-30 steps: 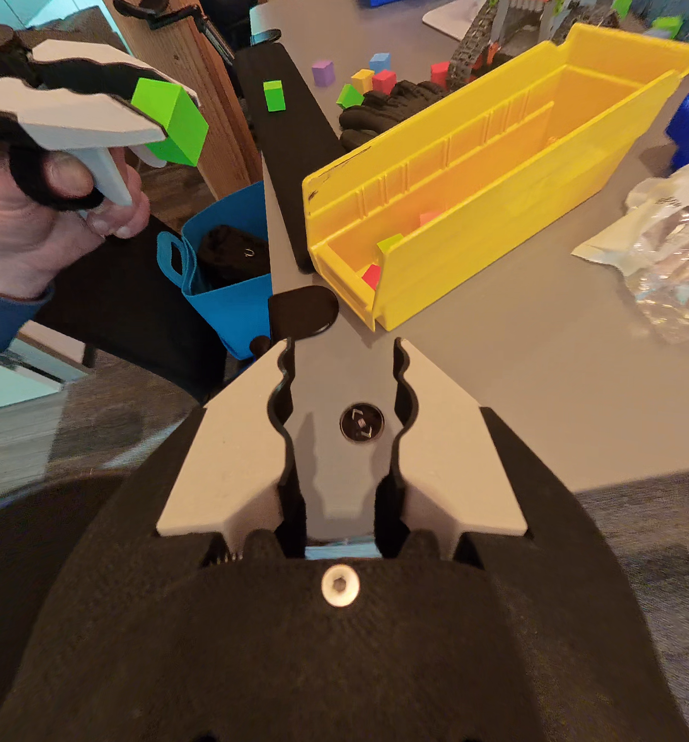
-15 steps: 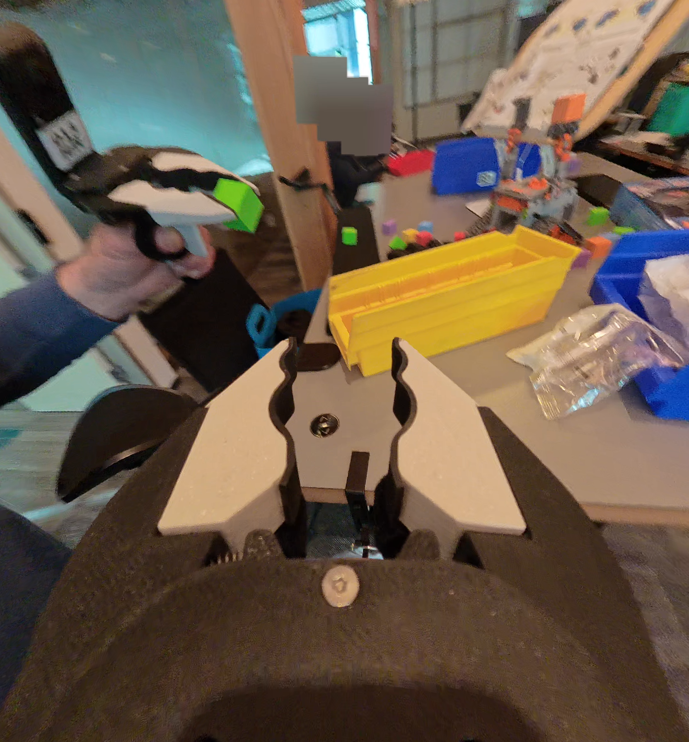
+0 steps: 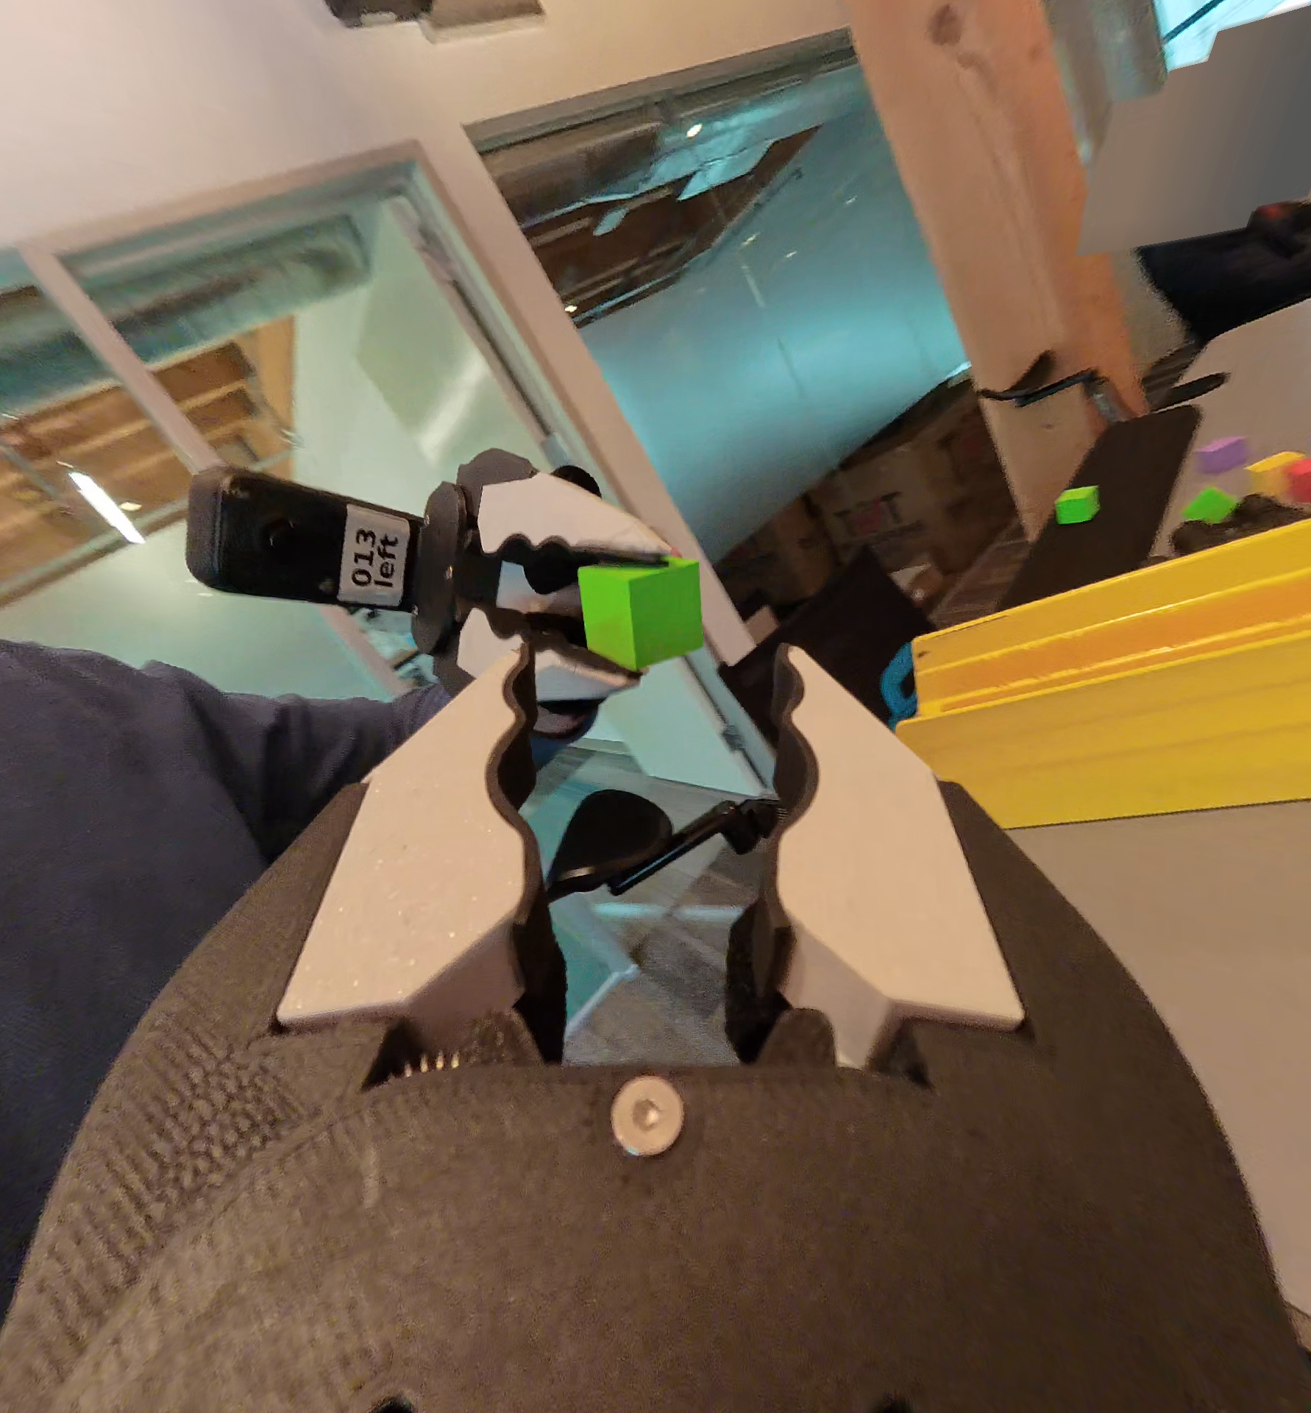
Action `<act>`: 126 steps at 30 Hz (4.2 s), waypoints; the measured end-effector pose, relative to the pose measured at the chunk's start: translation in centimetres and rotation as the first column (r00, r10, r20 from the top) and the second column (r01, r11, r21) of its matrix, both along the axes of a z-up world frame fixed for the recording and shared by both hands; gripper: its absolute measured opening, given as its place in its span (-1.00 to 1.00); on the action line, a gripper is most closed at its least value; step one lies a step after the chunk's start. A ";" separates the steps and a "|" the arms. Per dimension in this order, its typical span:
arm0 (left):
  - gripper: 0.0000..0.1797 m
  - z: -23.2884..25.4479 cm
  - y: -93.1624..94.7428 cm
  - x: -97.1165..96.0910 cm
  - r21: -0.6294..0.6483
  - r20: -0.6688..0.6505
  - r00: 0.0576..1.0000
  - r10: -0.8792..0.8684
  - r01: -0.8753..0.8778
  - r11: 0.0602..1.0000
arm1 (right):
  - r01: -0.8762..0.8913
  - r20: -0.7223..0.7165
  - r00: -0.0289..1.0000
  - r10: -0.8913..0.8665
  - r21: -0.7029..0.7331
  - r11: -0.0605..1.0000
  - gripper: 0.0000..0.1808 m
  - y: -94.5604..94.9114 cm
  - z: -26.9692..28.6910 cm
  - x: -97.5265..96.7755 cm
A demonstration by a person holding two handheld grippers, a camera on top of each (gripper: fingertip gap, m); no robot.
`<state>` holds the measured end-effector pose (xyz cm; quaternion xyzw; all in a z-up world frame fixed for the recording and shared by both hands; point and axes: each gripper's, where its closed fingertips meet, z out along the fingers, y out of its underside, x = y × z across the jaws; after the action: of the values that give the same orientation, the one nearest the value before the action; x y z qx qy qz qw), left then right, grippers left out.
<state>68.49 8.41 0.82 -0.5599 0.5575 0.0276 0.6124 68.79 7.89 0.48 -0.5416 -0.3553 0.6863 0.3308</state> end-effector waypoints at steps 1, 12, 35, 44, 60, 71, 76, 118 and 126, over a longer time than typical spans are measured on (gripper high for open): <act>-0.68 -0.1 0.4 0.8 0.010 -0.021 1.000 -0.015 0.015 1.000 | -0.041 -0.018 0.999 0.040 -0.027 0.999 -0.31 0.5 0.1 0.1; -0.69 -0.4 9.1 4.7 0.073 -0.031 0.992 -0.124 0.126 0.989 | -0.318 -0.078 0.947 0.313 -0.063 0.946 -0.67 7.9 0.1 1.0; -0.53 -7.9 31.5 -3.5 -0.372 -0.015 0.916 0.400 -0.377 0.848 | -0.089 0.425 0.897 -0.124 0.448 0.890 -0.66 42.9 -1.8 9.6; -0.72 -16.6 38.4 -4.9 -0.672 -0.196 0.854 0.483 -0.475 0.568 | -0.177 0.499 0.866 -0.041 0.382 0.907 -0.66 54.0 -9.2 10.2; -0.81 -15.7 36.9 -4.9 -0.761 -0.094 0.843 0.530 -0.404 0.508 | -0.389 0.598 0.801 0.002 0.518 0.762 -0.66 58.2 -11.0 3.8; -0.84 -15.5 48.7 -5.8 -0.675 -0.088 0.763 0.641 -0.519 0.525 | 0.019 0.615 0.721 -0.319 0.443 0.896 -0.66 70.4 -18.1 3.5; -0.92 -19.1 49.6 -4.7 -0.736 -0.154 0.776 0.611 -0.503 0.453 | -0.023 0.616 0.728 -0.301 0.460 0.888 -0.66 69.6 -19.6 1.2; -0.68 -22.9 49.0 -5.4 -0.917 -0.076 0.725 0.684 -0.320 0.237 | 0.082 0.698 0.583 -0.416 0.459 0.885 -0.69 75.4 -23.8 1.2; -0.78 -23.4 48.3 -4.4 -0.913 -0.150 0.743 0.652 -0.358 0.198 | 0.090 0.660 0.607 -0.442 0.496 0.864 -0.70 75.2 -23.9 -0.6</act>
<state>64.07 56.70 -22.63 -0.9455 0.1706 -0.1533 0.2311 68.18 83.14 -23.44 -0.7414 -0.5097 0.2468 0.3599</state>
